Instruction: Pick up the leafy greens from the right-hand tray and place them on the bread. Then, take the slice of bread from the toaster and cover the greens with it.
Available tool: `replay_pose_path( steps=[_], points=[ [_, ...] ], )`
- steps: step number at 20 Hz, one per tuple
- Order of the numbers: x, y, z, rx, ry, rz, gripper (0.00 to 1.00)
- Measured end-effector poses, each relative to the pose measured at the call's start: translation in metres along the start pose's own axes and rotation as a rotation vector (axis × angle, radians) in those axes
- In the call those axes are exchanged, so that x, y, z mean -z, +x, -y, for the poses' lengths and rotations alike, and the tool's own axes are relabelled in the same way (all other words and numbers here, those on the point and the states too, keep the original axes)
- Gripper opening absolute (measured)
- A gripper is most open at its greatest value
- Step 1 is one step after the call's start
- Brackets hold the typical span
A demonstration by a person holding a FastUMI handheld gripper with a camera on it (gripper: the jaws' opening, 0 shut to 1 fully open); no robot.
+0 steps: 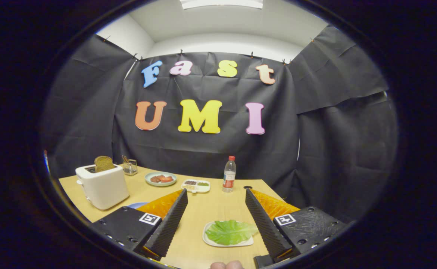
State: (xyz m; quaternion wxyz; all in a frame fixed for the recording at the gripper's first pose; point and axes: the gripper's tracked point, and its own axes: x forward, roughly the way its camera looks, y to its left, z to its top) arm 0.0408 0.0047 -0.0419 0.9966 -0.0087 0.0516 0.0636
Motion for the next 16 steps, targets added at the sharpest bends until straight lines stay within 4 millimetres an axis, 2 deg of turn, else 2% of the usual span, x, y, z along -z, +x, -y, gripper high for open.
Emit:
replay_pose_path(
  steps=[4, 7, 12, 16],
  points=[
    [0.049, 0.044, 0.020, -0.013, -0.044, -0.153, 0.95],
    [0.093, 0.072, 0.023, -0.044, -0.051, -0.309, 0.95],
    [0.139, 0.099, 0.027, -0.054, -0.096, -0.462, 0.96],
    [0.169, 0.110, 0.022, -0.084, -0.115, -0.556, 0.96]
  ],
)
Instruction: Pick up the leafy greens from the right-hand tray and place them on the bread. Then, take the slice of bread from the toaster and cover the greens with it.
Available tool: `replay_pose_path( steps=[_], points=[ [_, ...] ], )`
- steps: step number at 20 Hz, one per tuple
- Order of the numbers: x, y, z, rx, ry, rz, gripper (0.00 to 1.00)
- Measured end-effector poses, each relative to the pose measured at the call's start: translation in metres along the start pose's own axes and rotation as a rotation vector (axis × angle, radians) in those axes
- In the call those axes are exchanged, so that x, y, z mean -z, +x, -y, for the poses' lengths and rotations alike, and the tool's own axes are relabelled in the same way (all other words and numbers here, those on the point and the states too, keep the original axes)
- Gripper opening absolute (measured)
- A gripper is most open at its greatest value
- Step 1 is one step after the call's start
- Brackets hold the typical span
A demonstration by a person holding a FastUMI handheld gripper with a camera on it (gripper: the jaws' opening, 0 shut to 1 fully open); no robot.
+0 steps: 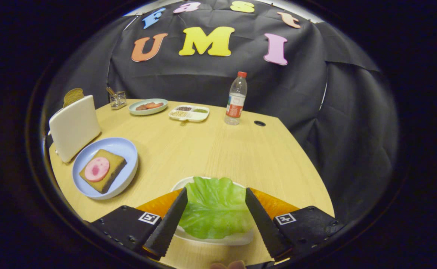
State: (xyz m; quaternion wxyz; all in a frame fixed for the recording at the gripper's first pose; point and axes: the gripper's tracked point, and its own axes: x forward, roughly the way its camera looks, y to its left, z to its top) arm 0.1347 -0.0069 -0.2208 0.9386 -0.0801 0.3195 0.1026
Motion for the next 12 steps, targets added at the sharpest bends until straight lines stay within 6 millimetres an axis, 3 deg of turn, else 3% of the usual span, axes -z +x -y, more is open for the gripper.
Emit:
replay_pose_path(
  steps=[4, 10, 11, 12],
  points=[
    [0.015, 0.015, 0.001, -0.002, -0.005, -0.059, 0.96],
    [0.019, 0.019, -0.001, -0.059, 0.038, -0.082, 0.97],
    [0.023, 0.022, -0.008, -0.101, 0.052, -0.087, 0.96],
    [0.023, 0.021, -0.010, -0.117, 0.068, -0.083, 0.88]
  ],
)
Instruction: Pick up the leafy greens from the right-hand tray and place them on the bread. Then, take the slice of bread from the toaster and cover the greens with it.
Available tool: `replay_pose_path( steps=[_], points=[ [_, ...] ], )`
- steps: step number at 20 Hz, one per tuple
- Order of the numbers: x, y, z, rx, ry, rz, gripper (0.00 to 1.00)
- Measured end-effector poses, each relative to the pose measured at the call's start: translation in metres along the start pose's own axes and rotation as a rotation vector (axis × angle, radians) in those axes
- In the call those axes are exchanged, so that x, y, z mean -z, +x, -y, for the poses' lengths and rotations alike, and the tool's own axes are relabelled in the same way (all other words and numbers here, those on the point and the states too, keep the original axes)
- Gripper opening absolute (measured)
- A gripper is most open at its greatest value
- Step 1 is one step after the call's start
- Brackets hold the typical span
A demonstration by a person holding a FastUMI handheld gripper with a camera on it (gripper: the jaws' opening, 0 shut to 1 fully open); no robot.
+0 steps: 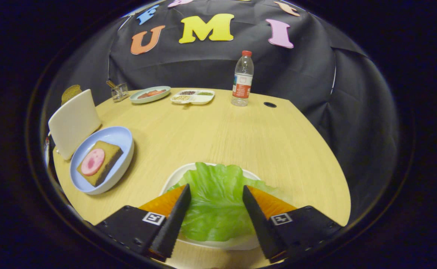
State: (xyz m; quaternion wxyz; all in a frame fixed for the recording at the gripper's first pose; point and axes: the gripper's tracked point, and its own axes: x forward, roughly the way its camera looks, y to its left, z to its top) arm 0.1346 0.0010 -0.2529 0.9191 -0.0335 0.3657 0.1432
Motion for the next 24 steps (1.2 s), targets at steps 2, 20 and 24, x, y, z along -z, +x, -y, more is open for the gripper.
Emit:
replay_pose_path(
  steps=[2, 20, 24],
  points=[
    [-0.002, 0.001, 0.000, -0.012, -0.007, 0.008, 0.71],
    [-0.057, -0.051, -0.028, -0.086, 0.160, 0.260, 0.01],
    [-0.075, -0.073, -0.048, -0.110, 0.158, 0.308, 0.01]
  ],
)
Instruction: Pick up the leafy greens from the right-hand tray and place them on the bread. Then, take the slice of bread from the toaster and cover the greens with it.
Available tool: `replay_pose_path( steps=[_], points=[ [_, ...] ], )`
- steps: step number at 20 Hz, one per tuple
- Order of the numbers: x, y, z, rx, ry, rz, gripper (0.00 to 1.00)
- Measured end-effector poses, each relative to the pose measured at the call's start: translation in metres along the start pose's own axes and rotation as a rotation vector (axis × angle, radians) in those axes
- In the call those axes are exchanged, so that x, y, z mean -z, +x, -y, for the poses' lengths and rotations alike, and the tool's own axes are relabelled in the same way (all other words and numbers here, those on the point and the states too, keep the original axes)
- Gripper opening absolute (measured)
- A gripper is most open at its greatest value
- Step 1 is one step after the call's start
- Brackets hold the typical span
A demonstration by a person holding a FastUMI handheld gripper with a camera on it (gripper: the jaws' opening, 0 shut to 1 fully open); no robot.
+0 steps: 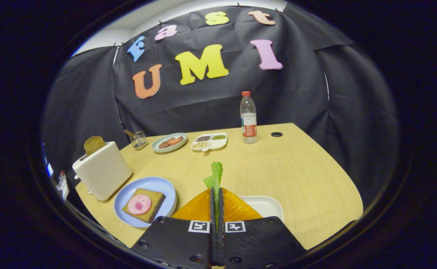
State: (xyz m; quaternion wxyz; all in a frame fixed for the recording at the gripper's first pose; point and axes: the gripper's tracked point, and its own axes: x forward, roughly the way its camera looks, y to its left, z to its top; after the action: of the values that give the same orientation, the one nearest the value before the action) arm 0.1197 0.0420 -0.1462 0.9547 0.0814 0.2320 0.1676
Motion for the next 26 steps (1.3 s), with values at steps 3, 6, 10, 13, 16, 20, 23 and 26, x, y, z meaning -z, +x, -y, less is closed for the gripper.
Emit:
replay_pose_path(
  steps=[3, 6, 10, 13, 16, 20, 23, 26],
  points=[
    [-0.014, -0.009, -0.026, -0.026, -0.008, 0.033, 0.01],
    [-0.022, -0.012, -0.056, -0.052, -0.018, 0.048, 0.00],
    [-0.025, -0.006, -0.094, -0.054, -0.058, 0.054, 0.01],
    [-0.018, 0.006, -0.115, -0.029, -0.111, 0.046, 0.01],
    [-0.006, 0.022, -0.130, -0.003, -0.141, 0.025, 0.01],
    [0.011, 0.039, -0.147, 0.009, -0.148, -0.012, 0.01],
    [0.024, 0.046, -0.162, 0.001, -0.132, -0.039, 0.01],
    [0.031, 0.050, -0.180, -0.031, -0.088, -0.050, 0.00]
  ],
)
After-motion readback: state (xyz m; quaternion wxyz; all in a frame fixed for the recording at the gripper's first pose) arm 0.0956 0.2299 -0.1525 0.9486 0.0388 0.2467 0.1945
